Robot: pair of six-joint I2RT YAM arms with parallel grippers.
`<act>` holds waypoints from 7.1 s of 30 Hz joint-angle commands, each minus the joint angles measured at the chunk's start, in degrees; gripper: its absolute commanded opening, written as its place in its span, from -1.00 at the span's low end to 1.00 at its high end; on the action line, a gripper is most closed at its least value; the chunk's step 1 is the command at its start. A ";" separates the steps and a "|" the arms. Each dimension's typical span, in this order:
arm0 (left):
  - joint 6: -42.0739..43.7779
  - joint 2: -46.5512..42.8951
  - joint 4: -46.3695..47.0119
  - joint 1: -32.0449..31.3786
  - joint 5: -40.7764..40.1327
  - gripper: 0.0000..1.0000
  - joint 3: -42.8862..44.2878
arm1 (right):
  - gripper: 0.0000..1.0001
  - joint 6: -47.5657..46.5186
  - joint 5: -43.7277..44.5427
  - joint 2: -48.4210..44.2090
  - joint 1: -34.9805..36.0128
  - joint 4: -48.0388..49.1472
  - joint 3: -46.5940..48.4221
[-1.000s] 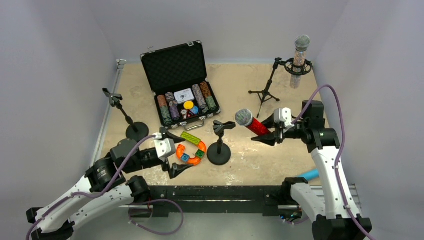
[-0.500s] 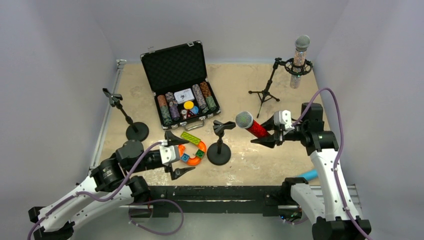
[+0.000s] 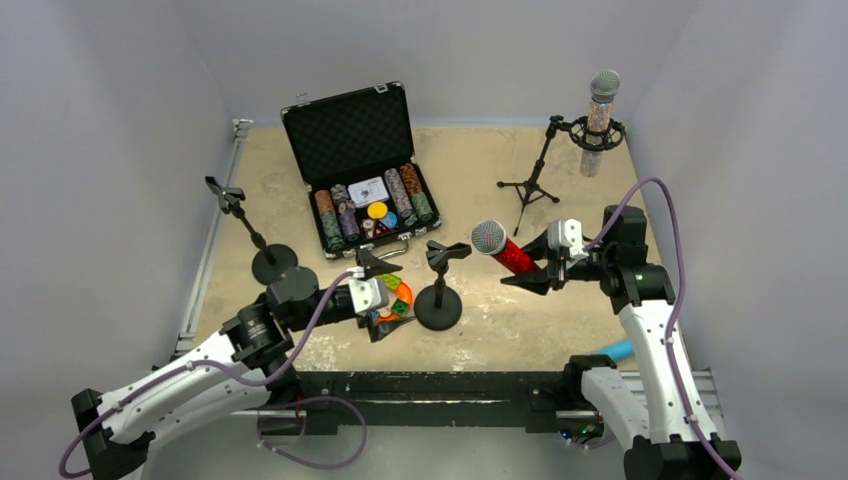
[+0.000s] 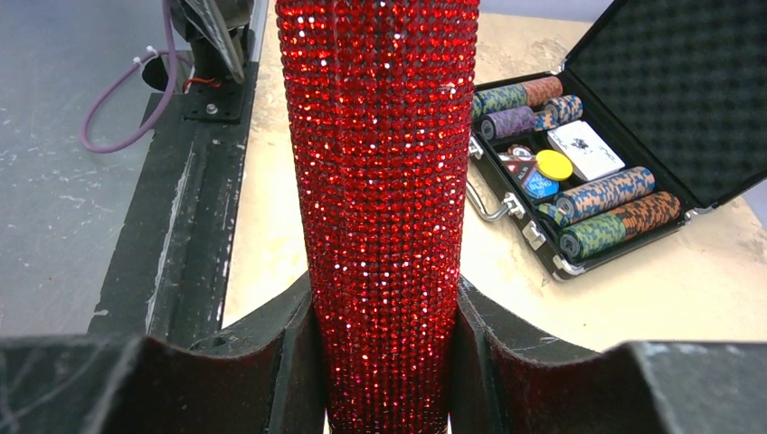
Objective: Attach the microphones to the stand
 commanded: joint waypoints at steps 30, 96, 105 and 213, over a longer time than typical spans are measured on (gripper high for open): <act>-2.24 27.27 22.60 9.15 16.26 -0.57 13.35 | -1.00 -0.85 -0.49 12.59 8.03 3.44 7.40; -16.05 9.22 10.88 9.10 4.27 0.99 4.04 | 0.83 13.12 10.25 21.27 19.84 13.84 8.81; -18.27 -2.87 -0.47 9.09 2.60 0.98 0.01 | 0.88 10.42 7.26 20.45 17.95 10.76 13.82; -25.54 -14.23 -15.65 9.06 -10.50 0.98 1.39 | 0.98 26.26 36.25 5.95 5.49 13.84 11.14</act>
